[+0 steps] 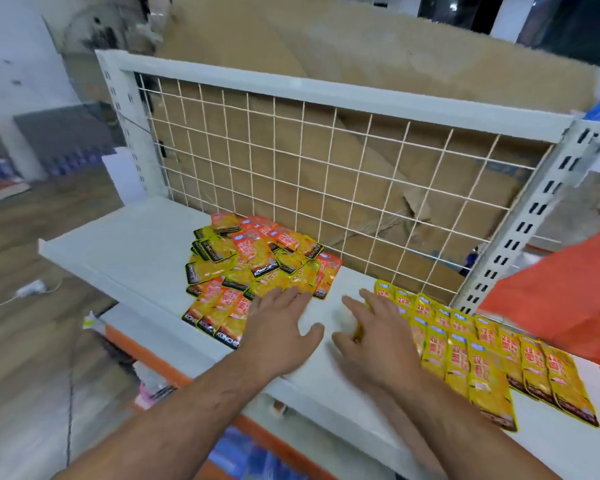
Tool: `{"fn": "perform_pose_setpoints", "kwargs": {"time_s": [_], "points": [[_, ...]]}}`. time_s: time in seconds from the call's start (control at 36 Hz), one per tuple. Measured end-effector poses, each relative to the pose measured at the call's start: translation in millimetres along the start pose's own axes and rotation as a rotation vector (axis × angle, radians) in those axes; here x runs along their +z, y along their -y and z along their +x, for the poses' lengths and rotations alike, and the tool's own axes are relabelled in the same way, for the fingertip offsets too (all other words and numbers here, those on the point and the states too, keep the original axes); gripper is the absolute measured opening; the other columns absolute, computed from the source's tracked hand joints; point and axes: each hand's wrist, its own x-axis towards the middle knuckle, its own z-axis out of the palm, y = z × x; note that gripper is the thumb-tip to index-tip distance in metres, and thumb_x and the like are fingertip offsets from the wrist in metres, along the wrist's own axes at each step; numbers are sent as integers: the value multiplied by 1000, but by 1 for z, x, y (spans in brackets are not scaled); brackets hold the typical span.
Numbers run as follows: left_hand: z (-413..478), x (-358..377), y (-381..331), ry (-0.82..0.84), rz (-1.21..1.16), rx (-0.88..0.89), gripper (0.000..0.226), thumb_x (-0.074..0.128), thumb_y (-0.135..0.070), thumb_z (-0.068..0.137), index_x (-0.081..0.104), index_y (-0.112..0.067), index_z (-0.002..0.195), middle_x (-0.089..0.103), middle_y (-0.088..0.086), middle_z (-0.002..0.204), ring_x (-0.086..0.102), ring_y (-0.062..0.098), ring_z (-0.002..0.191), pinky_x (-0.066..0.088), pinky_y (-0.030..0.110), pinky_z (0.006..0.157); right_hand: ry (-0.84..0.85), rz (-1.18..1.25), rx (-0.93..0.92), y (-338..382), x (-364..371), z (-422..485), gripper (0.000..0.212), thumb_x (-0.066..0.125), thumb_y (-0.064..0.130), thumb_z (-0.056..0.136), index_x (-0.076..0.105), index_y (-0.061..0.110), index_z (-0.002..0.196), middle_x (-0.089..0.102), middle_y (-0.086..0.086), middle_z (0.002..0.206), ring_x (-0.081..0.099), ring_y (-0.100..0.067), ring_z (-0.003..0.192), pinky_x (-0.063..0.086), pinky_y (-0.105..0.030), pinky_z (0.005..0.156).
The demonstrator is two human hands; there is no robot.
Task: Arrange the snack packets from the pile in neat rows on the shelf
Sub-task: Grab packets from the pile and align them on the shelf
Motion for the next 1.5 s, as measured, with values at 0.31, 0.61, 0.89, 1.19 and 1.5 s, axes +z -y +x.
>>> {"fn": "perform_pose_setpoints", "kwargs": {"time_s": [0.31, 0.61, 0.89, 1.19, 1.5], "points": [[33, -42, 137, -32, 14, -16, 77, 26, -69, 77, 42, -37, 145, 37, -4, 154, 29, 21, 143, 22, 46, 116, -46, -33, -27, 111, 54, 72, 60, 58, 60, 72, 66, 31, 124, 61, -8, 132, 56, -34, 119, 48, -46, 98], [87, -68, 214, -13, 57, 7, 69, 32, -65, 81, 40, -38, 144, 38, -7, 153, 29, 21, 141, 22, 50, 114, -1, -122, 17, 175, 85, 131, 58, 55, 61, 83, 53, 39, 136, 47, -1, 147, 41, -28, 132, 41, -42, 105], [149, -70, 235, 19, -77, -124, 52, 38, -55, 95, 42, -37, 143, 61, 6, 129, 49, 31, 121, 41, 39, 100, 98, -207, 136, 186, 95, 170, 58, 49, 56, 90, 41, 33, 144, 51, 2, 138, 47, -27, 125, 41, -40, 99], [176, -69, 235, 14, -264, -161, 43, 54, -41, 92, 60, -30, 132, 68, 5, 120, 55, 28, 117, 48, 34, 95, 80, -160, 246, 187, 94, 190, 67, 71, 48, 77, 47, 18, 131, 52, -6, 121, 51, -29, 112, 45, -38, 91], [175, -86, 235, -193, -664, -398, 22, 63, -18, 88, 77, -20, 104, 75, -1, 103, 67, 18, 99, 45, 22, 88, -10, 124, 356, 192, 87, 192, 42, 63, 17, 88, 50, 12, 127, 56, -9, 123, 61, -32, 103, 50, -39, 84]]}}
